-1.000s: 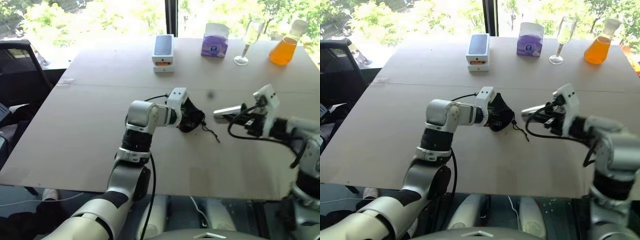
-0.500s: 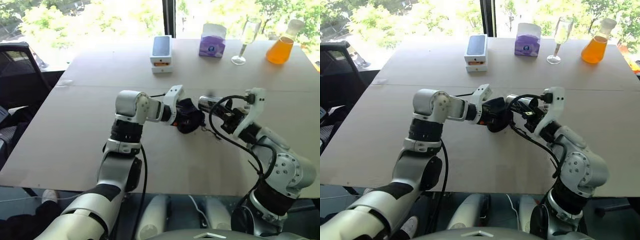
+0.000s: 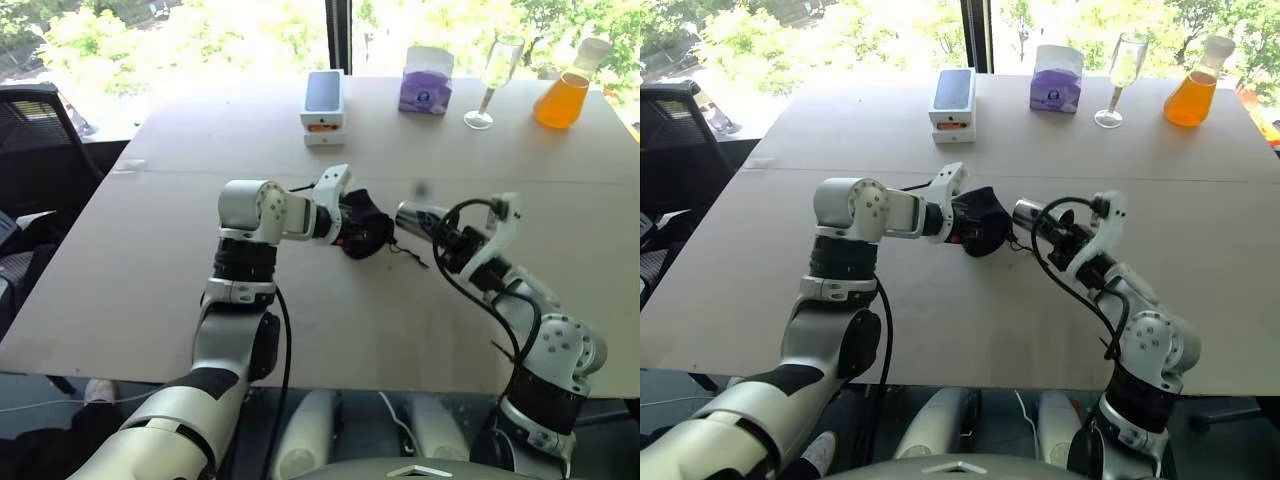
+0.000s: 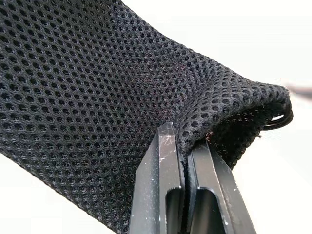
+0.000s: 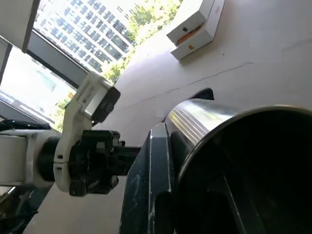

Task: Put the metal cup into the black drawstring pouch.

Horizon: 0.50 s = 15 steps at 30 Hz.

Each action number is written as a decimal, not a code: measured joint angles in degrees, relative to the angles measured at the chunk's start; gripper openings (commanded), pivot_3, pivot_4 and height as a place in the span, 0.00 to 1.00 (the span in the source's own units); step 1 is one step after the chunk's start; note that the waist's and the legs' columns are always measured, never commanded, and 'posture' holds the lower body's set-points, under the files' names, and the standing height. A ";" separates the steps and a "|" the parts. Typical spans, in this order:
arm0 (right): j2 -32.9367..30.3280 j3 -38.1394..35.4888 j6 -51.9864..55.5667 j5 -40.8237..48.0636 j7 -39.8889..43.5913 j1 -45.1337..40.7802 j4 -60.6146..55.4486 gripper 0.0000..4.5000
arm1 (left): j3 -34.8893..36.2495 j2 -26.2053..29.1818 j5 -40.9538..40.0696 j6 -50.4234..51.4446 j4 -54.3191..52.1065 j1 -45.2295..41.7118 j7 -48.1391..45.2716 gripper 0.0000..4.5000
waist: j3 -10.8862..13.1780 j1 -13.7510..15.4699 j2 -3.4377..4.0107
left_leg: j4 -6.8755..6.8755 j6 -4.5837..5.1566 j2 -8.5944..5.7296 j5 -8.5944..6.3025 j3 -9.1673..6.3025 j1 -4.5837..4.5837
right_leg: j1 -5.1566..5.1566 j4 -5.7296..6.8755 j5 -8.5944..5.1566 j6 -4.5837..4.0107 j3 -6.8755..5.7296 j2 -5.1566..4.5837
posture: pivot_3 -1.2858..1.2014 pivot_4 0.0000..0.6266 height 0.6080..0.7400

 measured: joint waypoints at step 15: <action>-3.62 15.57 -11.06 -1.60 1.20 -7.67 10.23 0.02 | 1.92 0.46 0.39 -2.21 0.73 -0.41 3.43 0.00 | 0.01 -1.06 -0.04 | 0.00 -0.01 0.05 0.00 0.04 0.05 | 0.00 0.01 0.00 0.01 0.06 0.06 | 0.52 0.24 1.00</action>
